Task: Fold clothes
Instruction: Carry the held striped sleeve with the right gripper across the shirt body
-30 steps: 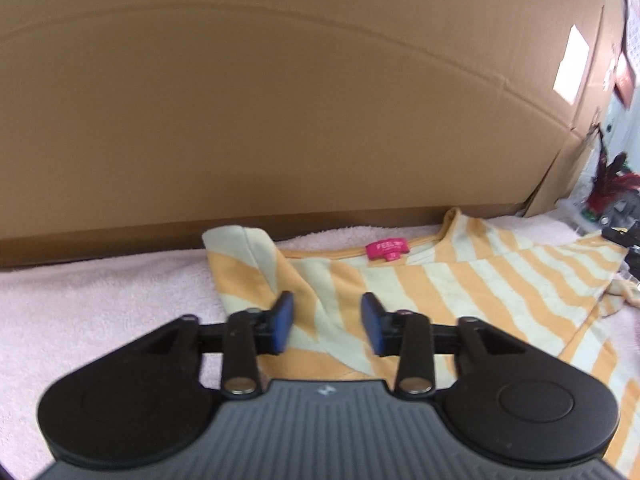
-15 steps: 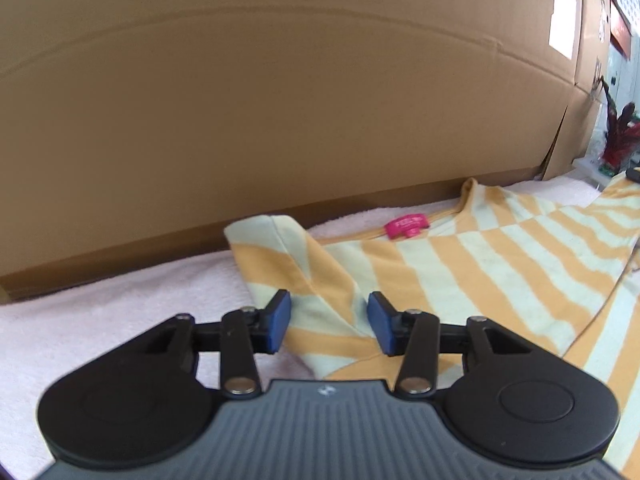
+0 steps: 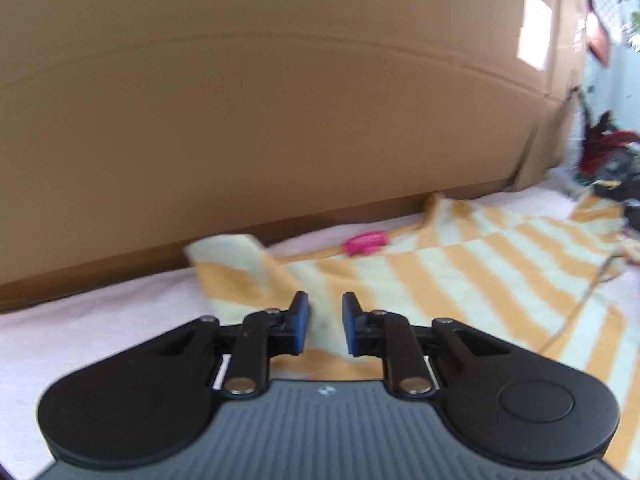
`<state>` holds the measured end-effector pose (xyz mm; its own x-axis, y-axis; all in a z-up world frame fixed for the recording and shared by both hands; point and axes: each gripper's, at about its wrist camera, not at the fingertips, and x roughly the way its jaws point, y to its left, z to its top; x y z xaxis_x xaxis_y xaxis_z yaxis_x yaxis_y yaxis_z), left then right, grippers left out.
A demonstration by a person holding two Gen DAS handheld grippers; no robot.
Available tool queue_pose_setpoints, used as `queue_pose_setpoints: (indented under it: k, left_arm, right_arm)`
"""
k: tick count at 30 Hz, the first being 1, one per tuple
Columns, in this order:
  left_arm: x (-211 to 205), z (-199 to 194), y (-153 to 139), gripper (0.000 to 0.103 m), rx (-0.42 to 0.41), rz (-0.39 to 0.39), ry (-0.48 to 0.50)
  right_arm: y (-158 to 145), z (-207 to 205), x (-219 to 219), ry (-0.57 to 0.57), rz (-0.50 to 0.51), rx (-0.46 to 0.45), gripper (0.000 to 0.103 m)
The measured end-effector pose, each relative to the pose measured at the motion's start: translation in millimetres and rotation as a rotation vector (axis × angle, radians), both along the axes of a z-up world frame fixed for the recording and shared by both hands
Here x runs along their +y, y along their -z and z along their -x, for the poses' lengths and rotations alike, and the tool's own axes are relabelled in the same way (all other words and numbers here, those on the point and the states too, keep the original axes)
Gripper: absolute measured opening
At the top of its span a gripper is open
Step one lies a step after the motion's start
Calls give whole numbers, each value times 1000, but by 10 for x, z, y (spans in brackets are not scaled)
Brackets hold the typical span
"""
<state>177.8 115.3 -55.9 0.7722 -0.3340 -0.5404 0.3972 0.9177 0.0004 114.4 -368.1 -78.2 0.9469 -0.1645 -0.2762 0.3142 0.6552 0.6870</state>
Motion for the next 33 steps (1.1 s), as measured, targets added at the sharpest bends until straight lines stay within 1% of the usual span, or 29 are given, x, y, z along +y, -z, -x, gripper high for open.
queue_pose_setpoints:
  k: [3,7,8,11,12,13,14,16,17,18,20,22,25,26,29,32,33]
  left_arm:
    - [-74,-8,33,21,15,-2,27]
    - [-173,-18,77,20,36,-5,62]
    - [-180,-38,52,19,42,8,68]
    - [-167,-129,-94,19,58,75,77]
    - [-180,-164,-140,19,53,76,72]
    - [-205,-211,-166,19,46,61,62]
    - [-231,-281,-155,19,56,49,54]
    - [-269,-427,-57,19,117,45,51]
    - [-274,-446,-17,19,120,43,53]
    - [-270,-433,13,19,104,42,58]
    - [-278,-381,25,21,75,7,72]
    - [-252,-356,52,22,53,5,86]
    - [-180,-366,40,22,56,24,96]
    - [-162,-361,35,22,53,19,97]
    - [-149,-300,24,22,28,-31,106]
    - [-116,-253,18,22,11,-63,115]
    - [-98,-257,15,23,13,-60,116]
  right_arm:
    - [6,-5,-5,-16,-20,-12,8]
    - [-52,-5,50,-57,-46,-37,8]
    - [-84,-5,73,-71,-53,-43,8]
    - [-208,-12,129,-112,-110,-62,8]
    - [-257,-17,133,-129,-140,-72,8]
    - [-318,-26,135,-147,-171,-84,8]
    - [-388,-36,144,-164,-193,-96,8]
    - [-550,-55,183,-203,-231,-126,8]
    - [-632,-67,218,-231,-245,-139,8]
    - [-712,-82,258,-263,-256,-151,8]
    - [-878,-107,346,-329,-280,-178,8]
    - [-1007,-131,457,-409,-320,-210,8]
    - [-1130,-175,646,-532,-412,-252,8]
    - [-1166,-188,713,-571,-442,-264,8]
    - [-1266,-209,964,-657,-503,-282,8]
    - [-1363,-217,1239,-742,-554,-293,8]
    - [-1390,-210,1331,-766,-567,-297,8]
